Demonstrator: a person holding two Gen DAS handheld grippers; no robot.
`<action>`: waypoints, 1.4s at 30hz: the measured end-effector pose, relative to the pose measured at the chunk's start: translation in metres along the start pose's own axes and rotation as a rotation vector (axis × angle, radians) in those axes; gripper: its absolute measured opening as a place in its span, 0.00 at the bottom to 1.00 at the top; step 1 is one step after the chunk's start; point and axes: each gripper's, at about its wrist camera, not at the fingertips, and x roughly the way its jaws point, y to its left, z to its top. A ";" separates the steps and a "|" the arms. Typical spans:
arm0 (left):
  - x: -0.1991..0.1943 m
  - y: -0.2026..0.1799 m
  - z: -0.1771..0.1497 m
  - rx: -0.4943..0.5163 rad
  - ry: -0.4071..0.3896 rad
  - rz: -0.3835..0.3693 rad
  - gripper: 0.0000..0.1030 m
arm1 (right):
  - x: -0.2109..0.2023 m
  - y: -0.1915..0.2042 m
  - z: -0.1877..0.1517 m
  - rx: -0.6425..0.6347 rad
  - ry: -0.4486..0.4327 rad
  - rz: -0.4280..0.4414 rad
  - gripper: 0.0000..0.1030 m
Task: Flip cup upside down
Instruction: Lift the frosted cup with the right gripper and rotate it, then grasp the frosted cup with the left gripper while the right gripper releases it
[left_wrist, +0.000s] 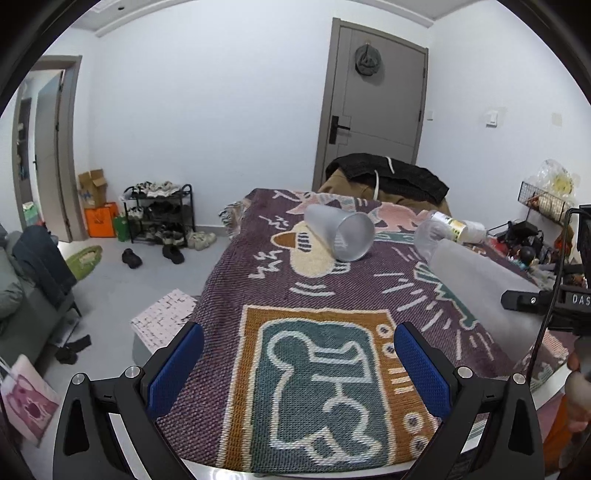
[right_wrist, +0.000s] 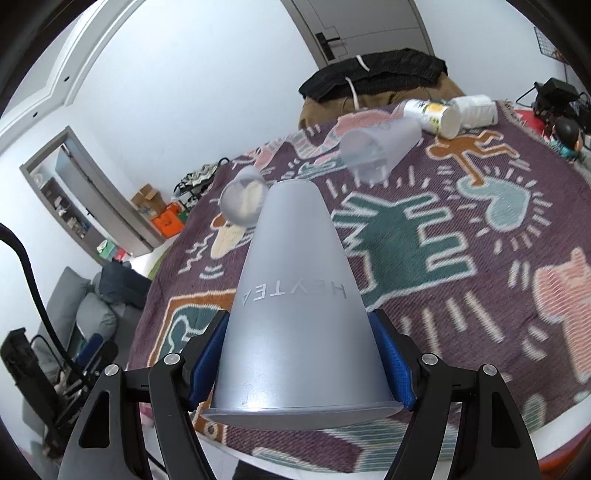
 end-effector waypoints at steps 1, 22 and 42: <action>0.001 0.002 -0.001 -0.001 0.005 0.001 1.00 | 0.004 0.002 -0.003 -0.003 0.007 -0.003 0.74; 0.022 -0.019 0.026 -0.011 0.082 -0.104 1.00 | -0.008 -0.011 -0.009 0.002 0.096 0.114 0.94; 0.108 -0.123 0.068 0.127 0.353 -0.284 0.99 | -0.054 -0.093 -0.013 -0.028 -0.080 -0.120 0.94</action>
